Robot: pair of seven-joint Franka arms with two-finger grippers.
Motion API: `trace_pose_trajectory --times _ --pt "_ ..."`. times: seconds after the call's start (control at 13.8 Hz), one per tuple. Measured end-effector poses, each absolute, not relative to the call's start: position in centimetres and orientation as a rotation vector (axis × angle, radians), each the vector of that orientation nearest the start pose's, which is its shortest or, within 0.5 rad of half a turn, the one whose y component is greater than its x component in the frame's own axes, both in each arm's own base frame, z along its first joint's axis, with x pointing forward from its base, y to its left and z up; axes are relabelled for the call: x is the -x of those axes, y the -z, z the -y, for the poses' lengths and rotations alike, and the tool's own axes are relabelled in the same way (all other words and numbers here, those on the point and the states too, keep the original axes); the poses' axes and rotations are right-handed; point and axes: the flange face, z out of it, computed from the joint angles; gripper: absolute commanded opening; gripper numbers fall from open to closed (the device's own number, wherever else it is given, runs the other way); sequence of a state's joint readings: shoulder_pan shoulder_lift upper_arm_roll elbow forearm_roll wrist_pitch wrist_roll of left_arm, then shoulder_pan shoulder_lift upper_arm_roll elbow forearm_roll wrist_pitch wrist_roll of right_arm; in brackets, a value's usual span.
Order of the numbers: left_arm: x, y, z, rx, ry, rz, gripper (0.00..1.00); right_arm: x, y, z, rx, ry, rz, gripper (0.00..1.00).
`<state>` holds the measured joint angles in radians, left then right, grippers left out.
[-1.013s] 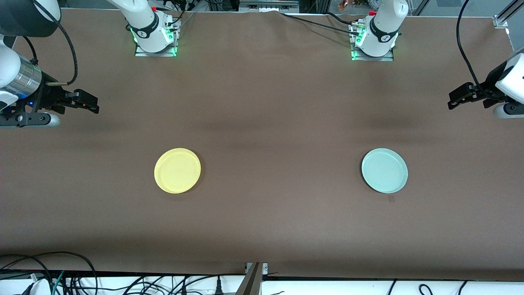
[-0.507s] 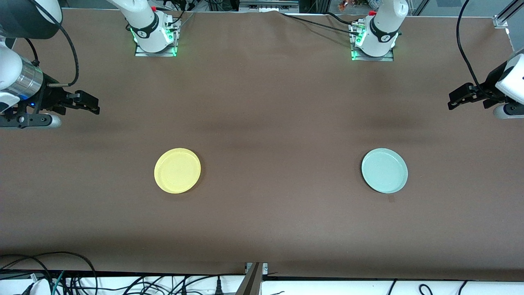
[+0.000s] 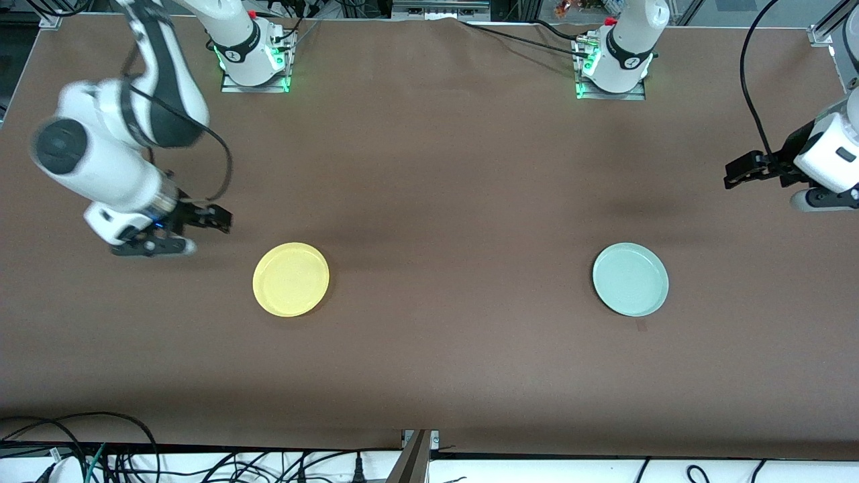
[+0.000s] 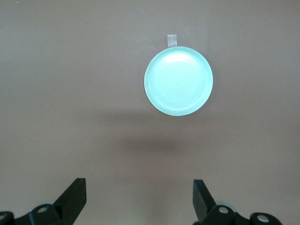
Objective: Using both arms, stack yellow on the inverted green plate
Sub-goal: 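Lower the right gripper to the yellow plate while the left gripper reaches the green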
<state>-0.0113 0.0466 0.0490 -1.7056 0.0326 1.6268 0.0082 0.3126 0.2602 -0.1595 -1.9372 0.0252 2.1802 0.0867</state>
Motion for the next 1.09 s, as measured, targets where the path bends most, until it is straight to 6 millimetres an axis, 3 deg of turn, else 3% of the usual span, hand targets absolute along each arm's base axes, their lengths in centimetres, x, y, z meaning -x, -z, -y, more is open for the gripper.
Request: trace_pose_trajectory --times 0.22,0.43,0.8,0.94,1.09 --pt "-58.4 -48.9 -2.4 3.1 -0.306 -0.195 1.0 -61.3 -27.3 -11.8 3.175 0.038 0.114 0.99" --pt "-62.2 -41.5 -2.4 3.084 -0.314 -0.437 1.0 -62.3 -22.4 -11.1 3.196 0.036 0.103 0.92" --pt "-66.5 -30.8 -3.7 3.017 -0.172 -0.855 1.0 -63.4 -19.9 -10.3 3.154 0.003 0.022 0.49" --pt "-67.3 -26.3 -4.4 3.018 -0.128 -0.963 1.0 -63.4 -19.2 -10.2 3.127 -0.012 0.012 0.3" --pt "-67.4 -22.0 -5.0 3.009 -0.123 -1.017 1.0 -63.4 -18.9 -10.2 3.117 -0.02 0.011 0.04"
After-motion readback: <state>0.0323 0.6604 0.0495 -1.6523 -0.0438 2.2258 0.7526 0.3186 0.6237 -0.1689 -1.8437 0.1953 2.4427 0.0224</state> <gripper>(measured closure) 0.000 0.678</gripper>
